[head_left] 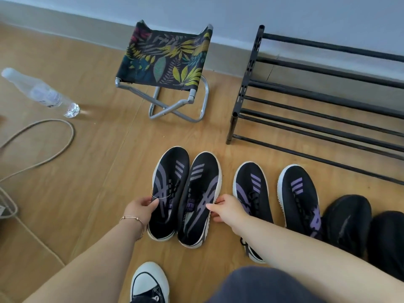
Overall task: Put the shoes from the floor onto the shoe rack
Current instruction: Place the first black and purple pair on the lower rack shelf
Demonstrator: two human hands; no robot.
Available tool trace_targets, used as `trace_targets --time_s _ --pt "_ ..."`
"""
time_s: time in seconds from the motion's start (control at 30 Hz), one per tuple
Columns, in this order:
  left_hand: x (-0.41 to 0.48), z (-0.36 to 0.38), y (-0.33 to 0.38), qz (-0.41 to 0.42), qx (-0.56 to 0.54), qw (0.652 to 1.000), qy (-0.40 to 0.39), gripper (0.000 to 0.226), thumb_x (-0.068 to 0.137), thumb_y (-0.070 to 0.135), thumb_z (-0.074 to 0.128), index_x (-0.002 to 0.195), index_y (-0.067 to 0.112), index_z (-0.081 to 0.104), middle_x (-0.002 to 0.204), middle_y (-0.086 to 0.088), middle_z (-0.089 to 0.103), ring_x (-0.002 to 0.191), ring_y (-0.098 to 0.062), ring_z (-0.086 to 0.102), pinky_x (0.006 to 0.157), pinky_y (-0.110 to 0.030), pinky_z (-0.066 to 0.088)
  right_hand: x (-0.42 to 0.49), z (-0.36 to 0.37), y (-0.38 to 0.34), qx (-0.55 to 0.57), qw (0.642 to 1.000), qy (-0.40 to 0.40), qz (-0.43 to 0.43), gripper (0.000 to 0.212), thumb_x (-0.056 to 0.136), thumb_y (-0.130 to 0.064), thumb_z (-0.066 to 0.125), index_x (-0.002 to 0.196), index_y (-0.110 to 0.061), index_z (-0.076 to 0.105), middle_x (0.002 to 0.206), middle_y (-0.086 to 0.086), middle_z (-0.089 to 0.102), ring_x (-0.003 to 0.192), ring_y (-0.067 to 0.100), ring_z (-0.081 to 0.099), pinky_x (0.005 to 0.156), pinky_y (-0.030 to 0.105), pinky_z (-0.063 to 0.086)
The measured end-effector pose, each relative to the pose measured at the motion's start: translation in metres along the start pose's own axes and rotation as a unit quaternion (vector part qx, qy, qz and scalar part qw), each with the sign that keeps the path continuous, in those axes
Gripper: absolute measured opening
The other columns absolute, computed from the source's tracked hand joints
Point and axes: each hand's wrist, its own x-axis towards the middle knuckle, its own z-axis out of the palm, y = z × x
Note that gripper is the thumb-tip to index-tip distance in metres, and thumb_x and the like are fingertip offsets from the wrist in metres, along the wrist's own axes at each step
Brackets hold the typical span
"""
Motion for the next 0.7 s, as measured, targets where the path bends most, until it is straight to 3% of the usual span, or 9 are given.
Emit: trace_targets --time_s 0.2,0.4,0.53,0.7 --pt "-0.016 0.005 -0.009 -0.006 -0.023 0.999 -0.03 0.032 0.089 0.031 0.075 0.116 0.014 0.07 0.111 -0.004 0.072 0.103 -0.026 0.068 0.099 -0.047 0.054 -0.007 -0.018 0.002 0.02 1.0 -0.006 0.019 0.021 0.089 -0.011 0.077 0.101 -0.015 0.06 0.107 0.009 0.067 0.093 0.025 0.072 0.08 0.037 0.064" --pt "-0.035 0.019 -0.003 0.006 -0.048 0.997 -0.056 0.024 0.088 0.034 0.075 0.108 0.023 0.07 0.111 -0.001 0.072 0.105 -0.022 0.068 0.101 -0.048 0.054 -0.029 -0.051 0.012 0.027 1.0 -0.001 0.014 0.02 0.087 -0.007 0.078 0.099 -0.015 0.064 0.106 0.01 0.07 0.093 0.024 0.073 0.071 0.031 0.065" --pt "-0.045 0.036 0.012 0.028 -0.076 0.994 -0.073 0.011 0.088 0.029 0.076 0.097 0.026 0.071 0.106 -0.001 0.075 0.101 -0.022 0.071 0.099 -0.046 0.056 -0.039 -0.078 0.016 0.045 0.999 0.013 0.011 0.024 0.087 -0.006 0.077 0.108 -0.008 0.066 0.108 0.013 0.072 0.093 0.028 0.075 0.081 0.043 0.064" --pt "-0.054 0.051 0.033 0.034 -0.087 0.99 -0.104 0.03 0.091 0.027 0.073 0.118 0.013 0.071 0.111 -0.004 0.075 0.104 -0.023 0.072 0.097 -0.043 0.057 -0.051 -0.101 0.013 0.058 0.998 0.034 0.005 0.017 0.086 -0.005 0.078 0.097 -0.012 0.067 0.106 0.013 0.073 0.086 0.026 0.077 0.076 0.041 0.065"
